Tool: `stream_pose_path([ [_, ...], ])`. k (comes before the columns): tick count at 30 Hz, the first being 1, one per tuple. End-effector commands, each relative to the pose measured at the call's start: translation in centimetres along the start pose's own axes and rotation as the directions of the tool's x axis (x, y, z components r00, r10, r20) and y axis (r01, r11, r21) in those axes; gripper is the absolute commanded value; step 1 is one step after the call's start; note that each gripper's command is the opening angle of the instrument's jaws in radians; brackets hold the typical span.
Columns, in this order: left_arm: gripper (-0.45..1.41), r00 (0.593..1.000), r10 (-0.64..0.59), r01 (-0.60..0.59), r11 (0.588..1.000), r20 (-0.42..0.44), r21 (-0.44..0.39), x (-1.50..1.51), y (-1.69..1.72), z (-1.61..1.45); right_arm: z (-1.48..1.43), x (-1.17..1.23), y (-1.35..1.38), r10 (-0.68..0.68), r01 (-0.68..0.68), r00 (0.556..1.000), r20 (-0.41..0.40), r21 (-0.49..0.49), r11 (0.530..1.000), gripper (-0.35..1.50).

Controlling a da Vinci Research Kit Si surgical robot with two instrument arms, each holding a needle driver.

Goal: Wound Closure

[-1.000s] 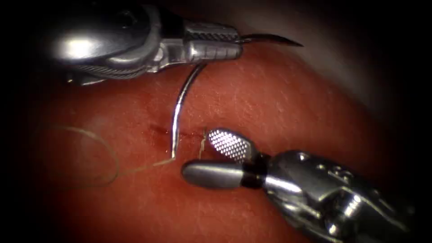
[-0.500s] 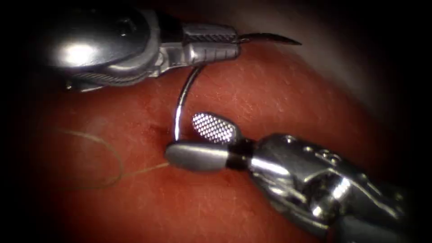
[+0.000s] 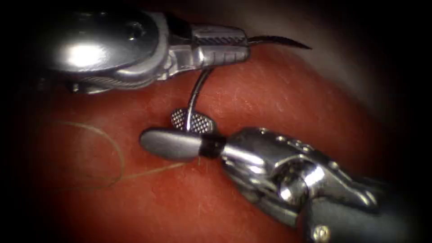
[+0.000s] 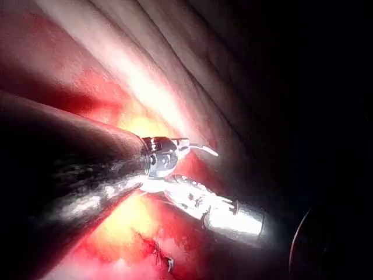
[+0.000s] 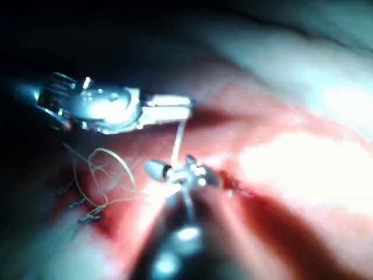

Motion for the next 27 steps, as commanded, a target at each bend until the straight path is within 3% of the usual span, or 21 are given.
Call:
stream_pose_path([
  [1, -0.35, 1.000, -0.002, 0.002, 1.000, -0.001, -0.001, -0.02, 0.02, 0.05, 0.05, -0.01, 0.00, -0.003, 0.003, 1.000, 0.009, 0.010, 1.000, 0.27],
  [3, -0.35, 1.000, -0.003, 0.003, 1.000, -0.006, -0.012, -0.01, 0.02, 0.05, 0.01, -0.03, -0.01, 0.001, -0.002, 0.999, 0.037, 0.026, 1.000, -0.35],
  [5, -0.33, 1.000, -0.003, 0.003, 0.999, -0.018, -0.037, -0.01, 0.02, 0.05, -0.04, -0.03, -0.01, -0.067, 0.068, 0.997, 0.031, -0.027, 0.997, -0.35],
  [6, -0.10, 1.000, -0.016, 0.014, 0.999, -0.024, -0.052, -0.01, 0.02, 0.05, -0.07, -0.01, -0.01, -0.129, 0.131, 0.991, 0.046, -0.040, 0.991, -0.35],
  [9, 0.24, 0.993, -0.111, 0.109, 0.991, -0.030, -0.082, 0.01, 0.00, 0.04, -0.10, 0.02, 0.00, -0.208, 0.212, 0.976, 0.068, -0.060, 0.975, -0.35],
  [11, 0.59, 0.974, -0.227, 0.225, 0.967, -0.008, -0.119, 0.05, -0.01, 0.01, -0.13, 0.04, 0.02, -0.287, 0.299, 0.949, 0.132, -0.081, 0.951, -0.35],
  [16, 0.70, 0.925, -0.378, 0.378, 0.896, 0.049, -0.233, 0.29, -0.12, -0.28, -0.27, 0.10, 0.10, -0.419, 0.453, 0.873, 0.250, -0.095, 0.887, -0.35],
  [18, 0.71, 0.910, -0.410, 0.411, 0.869, 0.065, -0.274, 0.41, -0.19, -0.44, -0.36, 0.14, 0.15, -0.523, 0.568, 0.798, 0.298, -0.082, 0.819, -0.35],
  [19, 0.71, 0.895, -0.438, 0.442, 0.844, 0.086, -0.302, 0.49, -0.25, -0.55, -0.42, 0.20, 0.20, -0.621, 0.685, 0.693, 0.367, -0.064, 0.726, -0.35],
  [21, 0.71, 0.887, -0.448, 0.458, 0.829, 0.108, -0.323, 0.55, -0.30, -0.64, -0.47, 0.25, 0.24, -0.707, 0.791, 0.569, 0.421, -0.045, 0.609, -0.35],
  [22, 0.71, 0.869, -0.471, 0.494, 0.805, 0.151, -0.330, 0.58, -0.35, -0.68, -0.52, 0.30, 0.28, -0.763, 0.877, 0.431, 0.482, -0.024, 0.481, -0.35],
  [23, 0.71, 0.867, -0.471, 0.498, 0.801, 0.164, -0.331, 0.58, -0.36, -0.68, -0.55, 0.34, 0.30, -0.778, 0.899, 0.387, 0.496, -0.015, 0.438, -0.35],
  [24, 0.71, 0.859, -0.475, 0.512, 0.792, 0.190, -0.334, 0.57, -0.38, -0.67, -0.61, 0.44, 0.33, -0.803, 0.932, 0.312, 0.508, -0.001, 0.361, -0.35],
  [27, 0.71, 0.852, -0.471, 0.523, 0.790, 0.228, -0.322, 0.54, -0.38, -0.62, -0.71, 0.59, 0.35, -0.825, 0.965, 0.217, 0.522, 0.011, 0.261, -0.35],
])
